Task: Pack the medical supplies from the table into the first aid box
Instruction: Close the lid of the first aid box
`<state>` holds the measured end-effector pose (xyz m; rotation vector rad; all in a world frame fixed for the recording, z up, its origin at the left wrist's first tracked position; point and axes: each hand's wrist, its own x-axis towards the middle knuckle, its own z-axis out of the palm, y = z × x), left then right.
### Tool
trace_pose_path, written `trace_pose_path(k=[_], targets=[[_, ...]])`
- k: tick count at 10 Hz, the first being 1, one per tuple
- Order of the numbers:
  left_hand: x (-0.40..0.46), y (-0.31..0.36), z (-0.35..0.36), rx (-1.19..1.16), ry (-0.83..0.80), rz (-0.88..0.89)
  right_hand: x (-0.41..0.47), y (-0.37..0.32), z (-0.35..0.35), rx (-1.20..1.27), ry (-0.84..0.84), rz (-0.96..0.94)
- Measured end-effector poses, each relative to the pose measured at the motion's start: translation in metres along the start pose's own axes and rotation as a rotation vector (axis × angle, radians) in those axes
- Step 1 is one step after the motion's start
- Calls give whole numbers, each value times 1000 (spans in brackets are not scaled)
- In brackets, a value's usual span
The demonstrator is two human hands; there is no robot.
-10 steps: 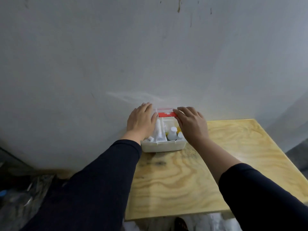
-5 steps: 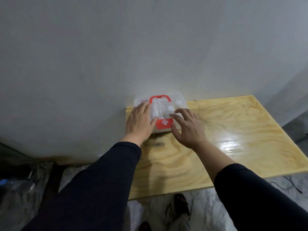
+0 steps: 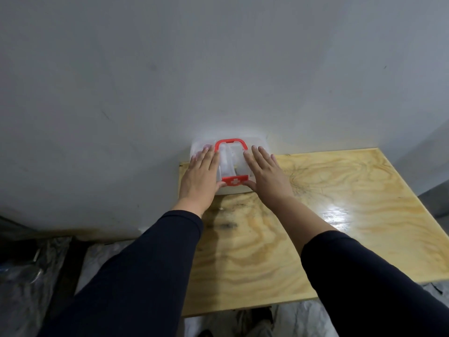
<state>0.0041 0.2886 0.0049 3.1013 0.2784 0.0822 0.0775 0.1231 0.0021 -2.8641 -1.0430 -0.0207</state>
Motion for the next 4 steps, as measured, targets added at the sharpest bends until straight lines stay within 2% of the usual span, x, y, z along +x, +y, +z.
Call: trace_pose_path(k=[1, 3, 4], targets=[[2, -1, 3, 16, 13, -6, 0, 0, 5, -8, 36, -9], [2, 0, -4, -18, -3, 3, 1, -1, -5, -15, -34, -20], [-1, -6, -16, -90, -38, 42, 1, 3, -35, -18, -105, -65]])
